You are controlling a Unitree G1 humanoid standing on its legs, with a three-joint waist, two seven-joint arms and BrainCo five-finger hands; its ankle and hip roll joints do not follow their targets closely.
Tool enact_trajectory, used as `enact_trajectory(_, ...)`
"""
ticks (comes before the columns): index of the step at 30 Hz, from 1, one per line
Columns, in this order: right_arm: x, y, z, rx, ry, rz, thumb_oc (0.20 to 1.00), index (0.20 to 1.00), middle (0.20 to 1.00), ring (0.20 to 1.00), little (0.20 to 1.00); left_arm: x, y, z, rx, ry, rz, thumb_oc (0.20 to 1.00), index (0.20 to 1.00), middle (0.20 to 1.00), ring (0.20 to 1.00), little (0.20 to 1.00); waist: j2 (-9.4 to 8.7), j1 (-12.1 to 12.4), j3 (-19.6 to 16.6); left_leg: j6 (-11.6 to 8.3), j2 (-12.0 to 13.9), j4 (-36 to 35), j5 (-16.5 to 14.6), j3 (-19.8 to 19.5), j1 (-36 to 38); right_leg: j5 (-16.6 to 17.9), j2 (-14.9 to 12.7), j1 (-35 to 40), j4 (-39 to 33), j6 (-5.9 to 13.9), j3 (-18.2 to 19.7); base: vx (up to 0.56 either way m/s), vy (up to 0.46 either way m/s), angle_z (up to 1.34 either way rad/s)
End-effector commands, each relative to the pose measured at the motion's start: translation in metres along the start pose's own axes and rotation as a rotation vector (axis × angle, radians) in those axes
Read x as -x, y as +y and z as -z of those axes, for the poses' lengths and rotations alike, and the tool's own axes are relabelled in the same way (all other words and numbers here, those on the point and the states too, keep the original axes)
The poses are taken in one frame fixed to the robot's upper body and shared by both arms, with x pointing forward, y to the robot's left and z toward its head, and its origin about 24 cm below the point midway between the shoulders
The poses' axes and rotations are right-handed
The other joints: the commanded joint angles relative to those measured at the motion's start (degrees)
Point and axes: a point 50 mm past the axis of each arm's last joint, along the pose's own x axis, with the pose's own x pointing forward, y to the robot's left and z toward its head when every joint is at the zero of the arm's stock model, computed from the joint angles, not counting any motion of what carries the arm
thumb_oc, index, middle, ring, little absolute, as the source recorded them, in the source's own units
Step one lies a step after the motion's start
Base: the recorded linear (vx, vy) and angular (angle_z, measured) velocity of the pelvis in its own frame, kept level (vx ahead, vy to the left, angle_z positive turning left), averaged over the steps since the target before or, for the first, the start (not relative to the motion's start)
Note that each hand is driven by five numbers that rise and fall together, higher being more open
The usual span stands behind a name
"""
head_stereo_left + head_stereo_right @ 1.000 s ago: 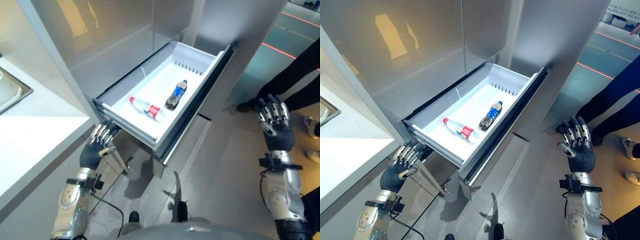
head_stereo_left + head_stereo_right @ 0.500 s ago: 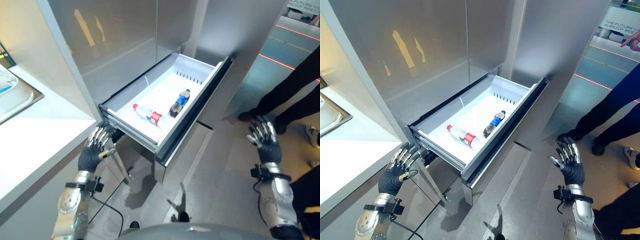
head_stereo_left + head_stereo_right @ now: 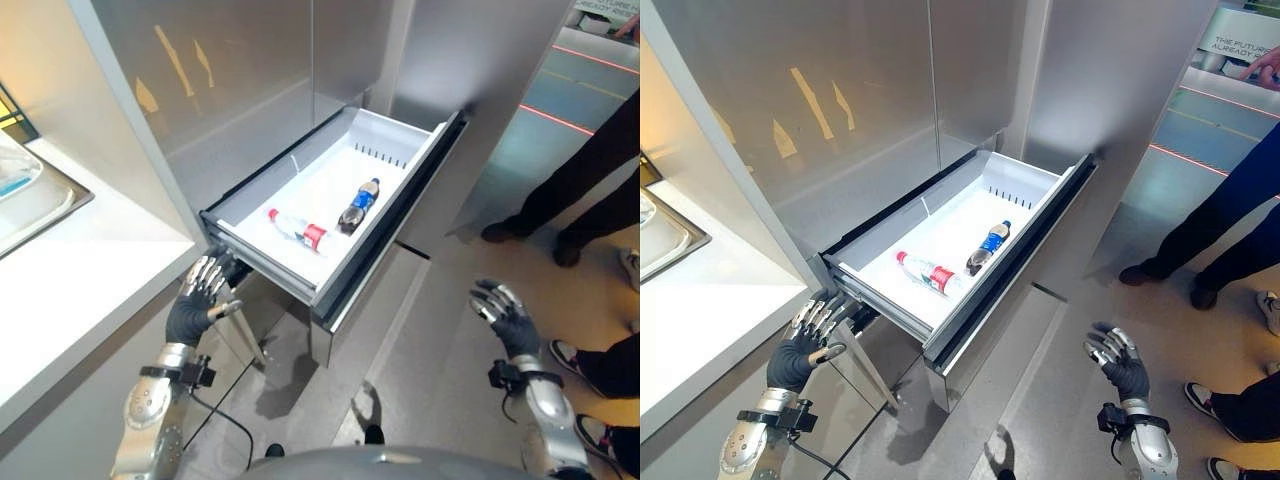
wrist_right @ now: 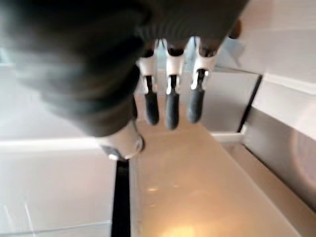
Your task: Take the drinks into the refrigerator
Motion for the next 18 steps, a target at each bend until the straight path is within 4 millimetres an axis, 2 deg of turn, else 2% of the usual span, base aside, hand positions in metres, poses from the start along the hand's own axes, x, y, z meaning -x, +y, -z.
enact_trajectory(1, -0.028, 0.004, -0.034, 0.051, -0.143, -0.038, 0.200, 0.200, 0.200, 0.200, 0.200, -0.013, 0.001, -0.031, -0.069, -0.178, 0.025, 1.000, 1.000, 1.000, 1.000, 1.000, -2.20, -1.2, 1.7, 5.91, -5.7, 2.7, -5.2, -1.3, -0.6, -6.8, -0.2, 5.5, 1.8, 0.57, -2.7, 0.00, 0.000, 0.00)
enact_trajectory(10, -0.039, 0.022, -0.038, 0.113, -0.142, -0.121, 0.200, 0.200, 0.200, 0.200, 0.200, -0.014, -0.003, -0.033, -0.058, -0.192, 0.039, 1.000, 1.000, 1.000, 1.000, 1.000, -2.11, -0.3, 2.2, 5.97, -5.7, 3.1, -5.2, -1.8, -0.7, -7.0, -0.2, 5.6, 2.1, 0.46, -3.2, 0.00, -0.004, 0.03)
enact_trajectory(18, -0.054, 0.042, -0.057, 0.252, -0.197, -0.248, 0.200, 0.200, 0.200, 0.200, 0.200, -0.016, -0.008, -0.037, -0.034, -0.207, 0.084, 1.000, 1.000, 1.000, 1.000, 1.000, -2.45, 1.0, 2.5, 5.86, -5.7, 3.4, -5.1, -2.7, -0.9, -7.1, -0.2, 6.0, 1.9, 0.28, -3.9, 0.01, -0.008, 0.07)
